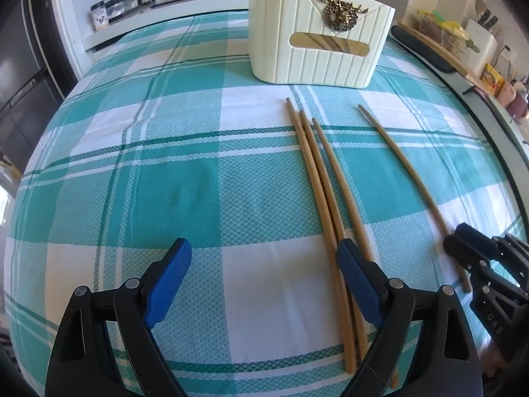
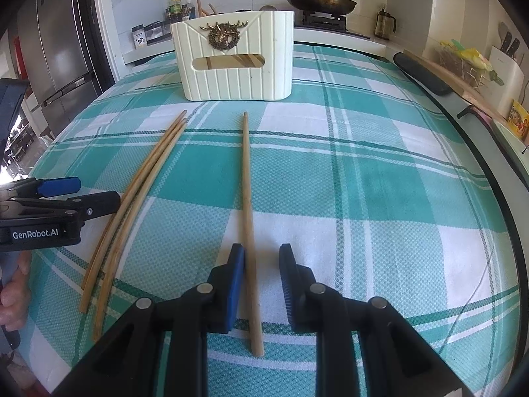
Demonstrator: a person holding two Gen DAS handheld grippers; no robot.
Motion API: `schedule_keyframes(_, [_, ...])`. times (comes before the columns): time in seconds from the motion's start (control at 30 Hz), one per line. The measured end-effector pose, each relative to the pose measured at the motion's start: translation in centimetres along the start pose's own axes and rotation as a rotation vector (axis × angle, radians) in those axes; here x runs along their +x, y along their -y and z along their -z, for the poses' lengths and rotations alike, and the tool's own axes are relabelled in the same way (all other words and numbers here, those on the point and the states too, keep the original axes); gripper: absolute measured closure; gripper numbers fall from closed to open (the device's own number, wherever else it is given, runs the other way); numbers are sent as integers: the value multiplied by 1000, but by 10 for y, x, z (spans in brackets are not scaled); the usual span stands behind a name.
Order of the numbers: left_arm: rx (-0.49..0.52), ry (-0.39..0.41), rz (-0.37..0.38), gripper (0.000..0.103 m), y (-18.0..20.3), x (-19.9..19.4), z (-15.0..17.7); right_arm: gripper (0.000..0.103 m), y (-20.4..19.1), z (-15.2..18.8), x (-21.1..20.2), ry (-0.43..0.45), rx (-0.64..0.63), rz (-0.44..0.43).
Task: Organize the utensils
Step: 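Close the right tool on a single chopstick while the left tool grasps another chopstick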
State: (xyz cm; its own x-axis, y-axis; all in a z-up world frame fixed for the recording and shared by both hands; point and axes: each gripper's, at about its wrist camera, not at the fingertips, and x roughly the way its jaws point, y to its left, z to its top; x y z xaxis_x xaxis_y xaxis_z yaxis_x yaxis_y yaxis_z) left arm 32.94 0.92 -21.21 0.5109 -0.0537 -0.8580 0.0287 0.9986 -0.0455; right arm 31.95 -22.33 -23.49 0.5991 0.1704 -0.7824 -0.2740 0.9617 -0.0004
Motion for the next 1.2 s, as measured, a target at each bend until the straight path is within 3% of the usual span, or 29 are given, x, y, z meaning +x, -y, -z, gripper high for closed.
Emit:
schedule_keyframes(0.17, [33, -2, -36, 14, 7, 6, 0, 81, -1, 0, 1, 2, -6, 4])
schedule_keyframes(0.2, [32, 1, -32, 21, 7, 5, -1, 81, -1, -1, 1, 2, -10, 6])
schedule_keyframes(0.23, [35, 11, -29, 40, 8, 3, -1, 81, -3, -1, 2, 2, -21, 11])
schedule_keyframes(0.27, [44, 18, -35, 52, 9, 1, -1, 81, -5, -2, 2, 1, -38, 17])
schedule_keyframes(0.3, [55, 19, -37, 79, 10, 0, -2, 81, -6, -3, 3, 2, -52, 21])
schedule_keyframes(0.33, [59, 17, -31, 97, 10, -1, -1, 87, -6, -4, 4, 4, -61, 21])
schedule_keyframes(0.37, [52, 13, -26, 98, 8, -1, -1, 94, -6, -5, 4, 5, -63, 25])
schedule_keyframes(0.6, [-70, 5, -50, 97, -27, -16, 20, 95, 16, 1, -1, -11, -18, 61])
schedule_keyframes(0.73, [-84, -17, -48, 94, -42, -27, 35, 95, 39, 13, -12, -39, 24, 82])
schedule_keyframes(0.77, [-80, -27, -42, 90, -45, -28, 37, 95, 45, 16, -15, -47, 33, 82])
schedule_keyframes(0.83, [-68, -34, -8, 53, -50, -30, 36, 94, 53, 18, -20, -66, 47, 69])
schedule_keyframes(0.9, [-48, -22, 10, 39, -53, -33, 31, 82, 59, 17, -23, -82, 62, 38])
schedule_keyframes(0.93, [-28, -32, 18, 38, -54, -32, 27, 66, 61, 15, -25, -87, 71, 18])
schedule_keyframes(0.97, [-7, -50, 33, 38, -55, -29, 22, 58, 63, 13, -26, -90, 74, -1])
schedule_keyframes(1.03, [34, -87, 64, 38, -56, -22, 11, 58, 65, 5, -27, -106, 72, -43])
schedule_keyframes(1.2, [124, -129, 32, 38, -55, -3, -13, 58, 63, -18, -10, -220, 13, -110])
